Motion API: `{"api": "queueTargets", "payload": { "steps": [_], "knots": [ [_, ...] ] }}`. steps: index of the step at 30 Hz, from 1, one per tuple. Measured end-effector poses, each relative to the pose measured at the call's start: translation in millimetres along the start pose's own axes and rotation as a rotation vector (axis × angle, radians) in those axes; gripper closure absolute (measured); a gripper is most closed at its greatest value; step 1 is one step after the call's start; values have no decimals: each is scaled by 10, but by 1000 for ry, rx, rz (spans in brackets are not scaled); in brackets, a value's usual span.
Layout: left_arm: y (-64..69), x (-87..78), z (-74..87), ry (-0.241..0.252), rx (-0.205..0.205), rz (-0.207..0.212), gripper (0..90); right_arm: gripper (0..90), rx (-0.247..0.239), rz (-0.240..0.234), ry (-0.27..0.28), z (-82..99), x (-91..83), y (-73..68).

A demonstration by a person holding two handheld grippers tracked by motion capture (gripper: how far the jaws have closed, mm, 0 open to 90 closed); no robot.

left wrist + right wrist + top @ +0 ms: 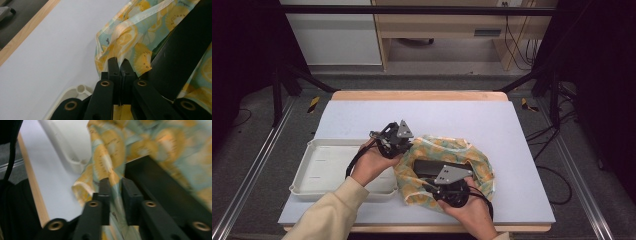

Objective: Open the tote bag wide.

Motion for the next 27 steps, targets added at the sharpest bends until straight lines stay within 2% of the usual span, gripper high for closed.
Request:
{"api": "queueTargets", "payload": {
  "steps": [2, 4, 7, 13, 16, 19, 21, 25, 27],
  "knots": [
    [-4, 7, 23, -4, 2, -5, 899, 880, -12, -21, -20, 39, 83, -86],
    [-19, 37, 61, -11, -6, -8, 899, 900, -26, -37, -46, 93, 159, -158],
    [-43, 83, 95, -16, -18, -13, 899, 900, -47, -66, -77, 170, 247, -254],
    [-121, 232, 135, -2, -56, -35, 900, 900, -57, -127, -111, 256, 333, -367],
    [-145, 296, 165, 4, -84, -12, 900, 900, -68, -138, -125, 291, 357, -383],
    [-120, 311, 190, 4, -85, 2, 900, 899, -67, -136, -139, 318, 359, -376],
    [-99, 303, 192, 9, -82, 5, 900, 827, -68, -128, -137, 316, 352, -371],
    [-66, 282, 185, 14, -69, 9, 899, 602, -59, -95, -113, 257, 273, -348],
    [-55, 278, 188, 10, -64, 8, 899, 544, -55, -75, -111, 229, 207, -331]
  ]
}}
Point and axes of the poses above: each handheld gripper's, and its own axes: x roughly forward along the jaws, z roughly out of its underside, y roughly to its right, the point moved 8 cm from there along x, roughly forward along the jaws, and after that the axes turned 10 degrees about -y, right-handed, at the moved point
